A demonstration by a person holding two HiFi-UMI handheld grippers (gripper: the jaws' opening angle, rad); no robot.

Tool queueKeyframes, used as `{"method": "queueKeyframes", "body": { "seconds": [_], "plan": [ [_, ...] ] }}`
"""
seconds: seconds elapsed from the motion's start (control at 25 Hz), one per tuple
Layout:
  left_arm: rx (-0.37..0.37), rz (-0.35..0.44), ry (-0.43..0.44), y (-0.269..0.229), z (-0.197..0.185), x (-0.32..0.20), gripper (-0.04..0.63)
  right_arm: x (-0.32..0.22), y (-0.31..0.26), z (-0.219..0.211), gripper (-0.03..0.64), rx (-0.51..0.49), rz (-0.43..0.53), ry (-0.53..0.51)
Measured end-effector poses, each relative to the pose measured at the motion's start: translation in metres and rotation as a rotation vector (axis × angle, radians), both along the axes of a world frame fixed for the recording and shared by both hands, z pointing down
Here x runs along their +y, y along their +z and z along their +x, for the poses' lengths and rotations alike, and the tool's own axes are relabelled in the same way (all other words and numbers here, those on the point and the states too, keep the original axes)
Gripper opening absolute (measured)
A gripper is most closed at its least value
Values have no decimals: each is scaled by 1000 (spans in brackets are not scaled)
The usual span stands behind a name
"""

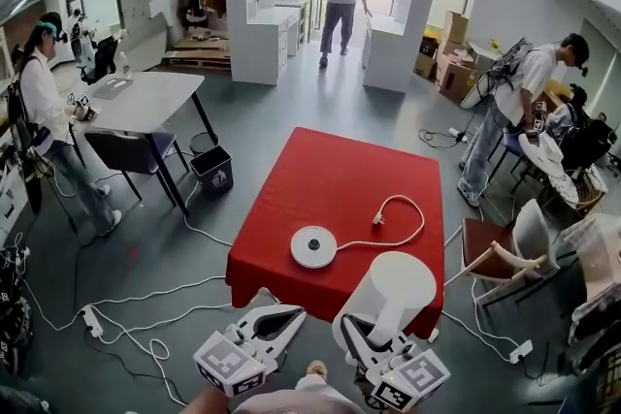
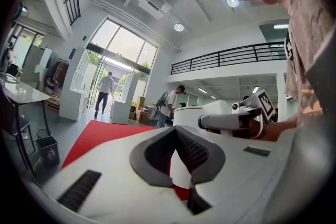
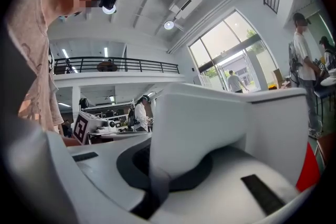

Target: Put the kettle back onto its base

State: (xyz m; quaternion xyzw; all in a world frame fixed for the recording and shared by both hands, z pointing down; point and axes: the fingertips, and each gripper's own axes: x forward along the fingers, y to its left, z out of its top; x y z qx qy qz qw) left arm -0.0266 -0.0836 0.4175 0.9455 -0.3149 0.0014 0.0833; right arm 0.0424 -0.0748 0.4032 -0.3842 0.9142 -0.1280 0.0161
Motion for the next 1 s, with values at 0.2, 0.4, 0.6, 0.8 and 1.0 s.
{"method": "queueKeyframes", "body": {
  "seconds": [0.2, 0.4, 0.6, 0.8, 1.0],
  "plan": [
    [-1, -8, -24, 3, 12, -21, -12, -22, -2, 12, 9, 3, 4, -30],
    [5, -18, -46, 6, 26, -45, -12, -40, -1, 22, 9, 5, 10, -62],
    [14, -23, -75, 1, 43, -61, -12, -56, -2, 38, 9, 12, 9, -85],
    [6, -63, -111, 0, 38, -70, -12, -76, 2, 41, 9, 13, -2, -103],
    [-5, -66, -139, 3, 28, -80, -12, -90, 2, 36, 9, -6, -7, -118]
  ]
}}
